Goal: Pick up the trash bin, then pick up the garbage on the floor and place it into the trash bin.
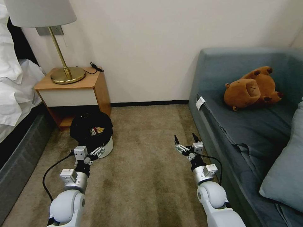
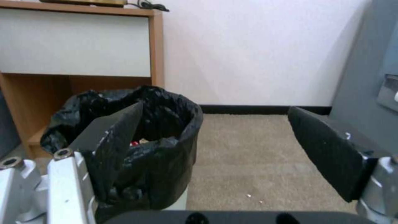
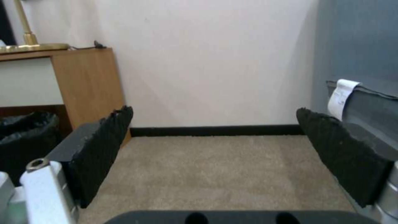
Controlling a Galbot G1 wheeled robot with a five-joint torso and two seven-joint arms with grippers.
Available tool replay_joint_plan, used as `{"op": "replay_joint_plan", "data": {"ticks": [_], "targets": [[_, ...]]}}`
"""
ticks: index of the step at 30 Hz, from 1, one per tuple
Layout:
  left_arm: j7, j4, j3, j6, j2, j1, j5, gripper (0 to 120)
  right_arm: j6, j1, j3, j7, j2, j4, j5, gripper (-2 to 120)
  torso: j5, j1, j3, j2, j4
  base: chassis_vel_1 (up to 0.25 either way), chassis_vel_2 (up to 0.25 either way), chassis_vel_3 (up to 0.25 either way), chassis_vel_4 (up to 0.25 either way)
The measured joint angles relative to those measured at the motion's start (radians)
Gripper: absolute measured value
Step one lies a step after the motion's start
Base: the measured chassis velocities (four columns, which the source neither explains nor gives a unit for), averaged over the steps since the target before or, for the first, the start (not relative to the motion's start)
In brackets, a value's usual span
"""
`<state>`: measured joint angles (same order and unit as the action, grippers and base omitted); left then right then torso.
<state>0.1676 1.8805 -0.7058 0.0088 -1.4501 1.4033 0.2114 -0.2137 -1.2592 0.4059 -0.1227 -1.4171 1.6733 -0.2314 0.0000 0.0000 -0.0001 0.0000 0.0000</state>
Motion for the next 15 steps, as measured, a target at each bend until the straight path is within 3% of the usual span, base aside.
{"op": "replay_joint_plan", "data": {"ticks": [15], "targets": [[0.0, -0.006, 0.003, 0.006, -0.001, -0.008, -0.001, 94, 0.0, 0.001, 0.015, -0.01, -0.003, 0.003, 0.019, 100, 0.0, 0.0, 0.0, 0.0, 0.0, 0.0, 0.0, 0.0, 0.0]]}}
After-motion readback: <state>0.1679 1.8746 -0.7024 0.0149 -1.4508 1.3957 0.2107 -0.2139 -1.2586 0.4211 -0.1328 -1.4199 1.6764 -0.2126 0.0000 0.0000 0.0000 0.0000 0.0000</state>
